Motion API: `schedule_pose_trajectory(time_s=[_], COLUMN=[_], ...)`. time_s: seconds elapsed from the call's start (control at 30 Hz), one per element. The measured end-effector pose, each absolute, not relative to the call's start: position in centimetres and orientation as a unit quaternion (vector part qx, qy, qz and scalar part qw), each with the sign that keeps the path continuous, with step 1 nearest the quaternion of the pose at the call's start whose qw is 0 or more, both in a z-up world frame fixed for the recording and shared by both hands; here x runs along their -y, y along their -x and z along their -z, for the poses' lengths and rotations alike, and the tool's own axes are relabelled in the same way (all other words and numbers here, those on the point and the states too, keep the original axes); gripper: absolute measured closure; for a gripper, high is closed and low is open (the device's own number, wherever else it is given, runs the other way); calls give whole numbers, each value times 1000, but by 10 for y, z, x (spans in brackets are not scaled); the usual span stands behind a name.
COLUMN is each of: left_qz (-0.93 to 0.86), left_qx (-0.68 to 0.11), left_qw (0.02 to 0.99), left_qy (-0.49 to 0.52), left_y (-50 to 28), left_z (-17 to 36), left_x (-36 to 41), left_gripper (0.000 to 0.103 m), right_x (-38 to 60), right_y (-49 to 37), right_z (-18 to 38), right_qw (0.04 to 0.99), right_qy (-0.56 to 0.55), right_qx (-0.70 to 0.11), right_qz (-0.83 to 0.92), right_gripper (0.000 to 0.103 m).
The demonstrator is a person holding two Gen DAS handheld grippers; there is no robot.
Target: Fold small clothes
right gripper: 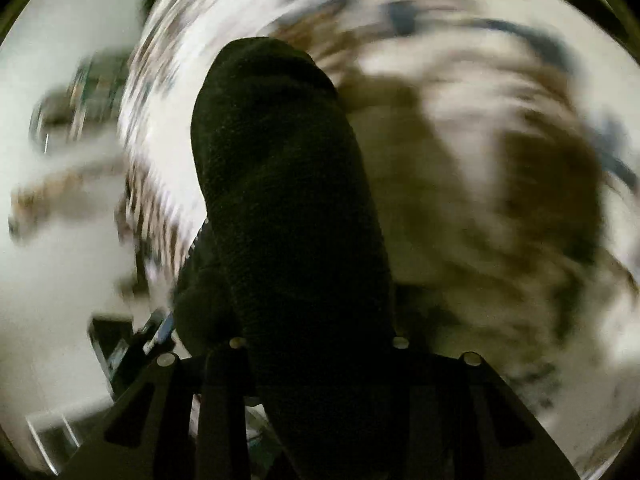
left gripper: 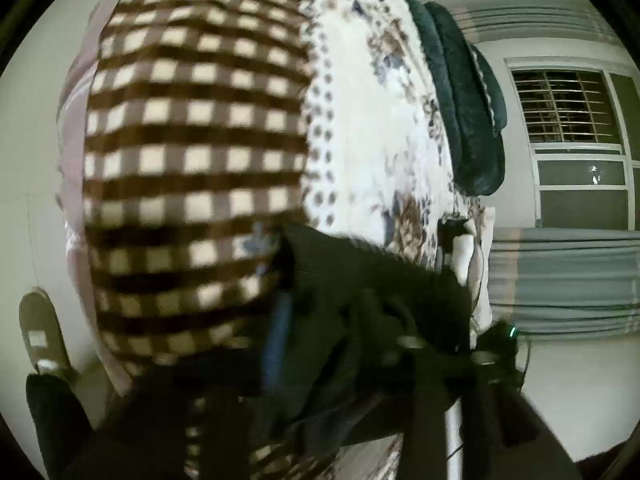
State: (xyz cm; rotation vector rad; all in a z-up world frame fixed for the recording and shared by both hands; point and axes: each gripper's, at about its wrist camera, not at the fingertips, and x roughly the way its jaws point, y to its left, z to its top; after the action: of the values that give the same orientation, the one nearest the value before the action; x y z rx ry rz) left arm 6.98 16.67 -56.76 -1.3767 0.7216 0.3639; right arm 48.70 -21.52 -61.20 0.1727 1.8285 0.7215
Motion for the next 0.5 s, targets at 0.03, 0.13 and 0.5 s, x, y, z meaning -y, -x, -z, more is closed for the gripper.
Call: schedule_pose_trajectory(time_s=[0.03,0.13,0.5], left_qz=[-164,-142,-16], left_qx=[-324,-330,-482], left_qw=[702,705,700], left_qy=[613,612,526], left_y=[-73,-96,-248], left_z=[566,570,623], left_x=[-166,-161,-105], left_gripper=[48,47,43], right_x=[253,328,390], right_y=[-500,-510,-461], right_z=[613,624,677], right_qw=[561,566,536], right_qy=[-102,-168,-158], right_qx=[-773,-777,-793], right_qz=[-278,-219,-242], right_gripper=[70,70,30])
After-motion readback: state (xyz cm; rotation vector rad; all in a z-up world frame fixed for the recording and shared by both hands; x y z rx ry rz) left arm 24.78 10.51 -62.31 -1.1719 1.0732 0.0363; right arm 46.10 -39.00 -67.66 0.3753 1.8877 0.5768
